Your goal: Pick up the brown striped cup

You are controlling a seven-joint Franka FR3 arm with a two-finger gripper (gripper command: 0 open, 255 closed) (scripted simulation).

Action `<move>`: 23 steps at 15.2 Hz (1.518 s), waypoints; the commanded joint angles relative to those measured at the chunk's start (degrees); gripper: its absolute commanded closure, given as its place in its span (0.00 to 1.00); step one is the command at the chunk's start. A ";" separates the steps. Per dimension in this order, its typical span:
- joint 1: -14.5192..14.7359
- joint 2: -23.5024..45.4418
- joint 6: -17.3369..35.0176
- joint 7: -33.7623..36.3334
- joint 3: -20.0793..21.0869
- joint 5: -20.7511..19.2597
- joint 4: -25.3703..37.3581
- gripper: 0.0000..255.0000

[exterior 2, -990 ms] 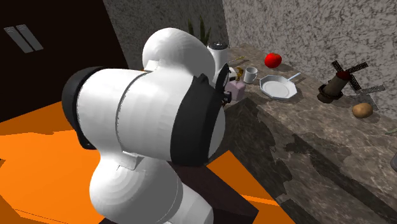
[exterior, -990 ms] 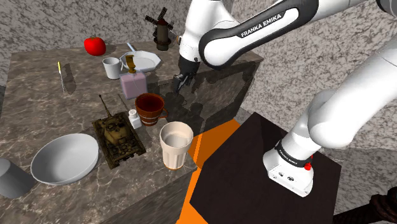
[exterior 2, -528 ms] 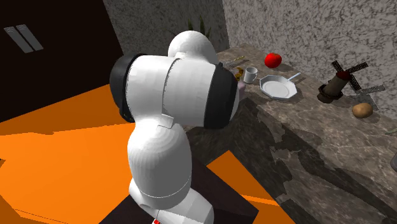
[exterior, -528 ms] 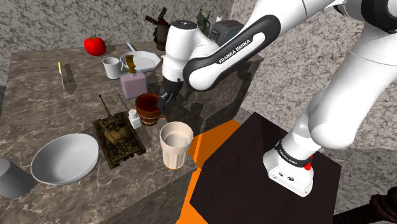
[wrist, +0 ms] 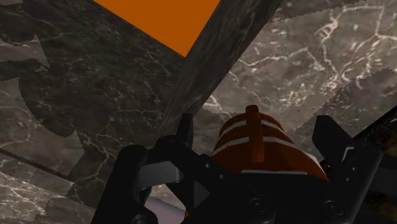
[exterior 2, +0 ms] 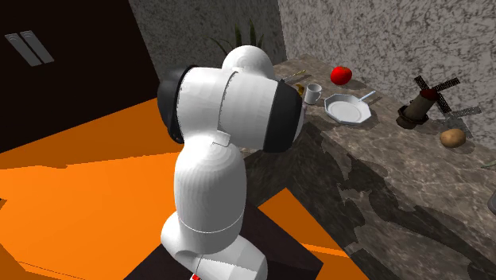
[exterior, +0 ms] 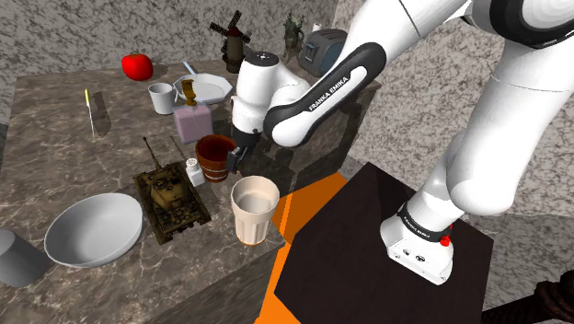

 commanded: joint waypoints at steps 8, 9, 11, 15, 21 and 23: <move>0.20 0.59 0.49 0.44 -0.15 -0.45 0.09 1.00; 0.19 0.60 0.49 0.44 -0.15 -0.44 0.09 1.00; 0.17 0.47 0.47 0.40 -0.12 -0.39 0.00 1.00; -0.33 -2.12 -2.26 -1.08 0.66 1.52 0.29 1.00; -0.77 -5.74 -6.49 -3.05 1.39 4.07 1.13 1.00; -0.86 -6.87 -7.94 -3.63 1.55 4.82 1.52 1.00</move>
